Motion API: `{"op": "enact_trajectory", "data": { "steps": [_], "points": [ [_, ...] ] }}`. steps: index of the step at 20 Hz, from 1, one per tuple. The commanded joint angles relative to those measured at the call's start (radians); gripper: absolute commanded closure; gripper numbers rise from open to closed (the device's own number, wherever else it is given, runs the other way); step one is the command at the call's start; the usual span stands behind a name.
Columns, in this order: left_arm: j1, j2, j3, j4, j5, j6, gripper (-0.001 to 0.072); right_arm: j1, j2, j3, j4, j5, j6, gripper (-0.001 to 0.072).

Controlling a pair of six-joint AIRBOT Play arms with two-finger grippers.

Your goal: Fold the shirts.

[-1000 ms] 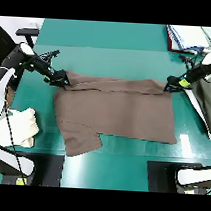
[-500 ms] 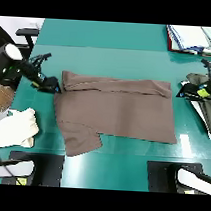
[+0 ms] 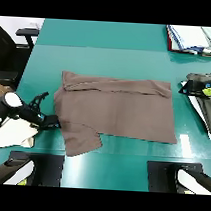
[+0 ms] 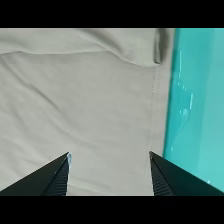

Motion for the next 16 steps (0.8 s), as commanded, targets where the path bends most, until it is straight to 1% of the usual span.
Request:
{"op": "enact_trajectory", "data": {
  "steps": [1, 4, 5, 6, 7, 9, 11, 13, 15, 16],
  "points": [
    [0.000, 0.026, -0.135, -0.139, 0.146, 0.015, 0.0248, 0.035, 0.007, 0.000, 0.000, -0.004, 0.000, 0.0157],
    [0.000, 0.026, -0.163, -0.240, 0.196, 0.070, 0.0252, 0.037, 0.007, 0.000, 0.001, -0.003, 0.000, 0.0157],
    [0.000, 0.027, -0.163, -0.254, 0.199, 0.087, 0.0388, 0.037, 0.007, 0.000, 0.001, 0.000, 0.000, 0.0157],
    [0.000, 0.027, -0.163, -0.270, 0.198, 0.106, 0.0508, 0.035, 0.007, 0.000, -0.001, 0.012, 0.000, 0.0157],
    [0.000, 0.027, -0.155, -0.274, 0.187, 0.108, 0.0683, 0.028, 0.007, 0.000, -0.003, 0.034, 0.000, 0.0157],
    [0.000, 0.028, -0.117, -0.270, 0.135, 0.133, 0.0682, -0.012, 0.007, -0.002, -0.030, 0.111, 0.000, 0.0157],
    [0.000, 0.028, -0.069, -0.247, 0.070, 0.135, 0.0682, -0.084, 0.030, -0.066, -0.095, 0.183, 0.000, 0.0157],
    [0.000, 0.028, -0.036, -0.238, 0.034, 0.153, 0.0682, -0.187, 0.086, -0.216, -0.152, 0.196, 0.000, 0.0155],
    [0.000, 0.028, -0.017, -0.237, 0.034, 0.156, 0.0682, -0.305, 0.132, -0.392, -0.156, 0.195, 0.000, 0.0144],
    [0.000, 0.028, -0.011, -0.237, 0.036, 0.159, 0.0682, -0.351, 0.144, -0.474, -0.148, 0.193, 0.000, 0.0125]
  ]
}}
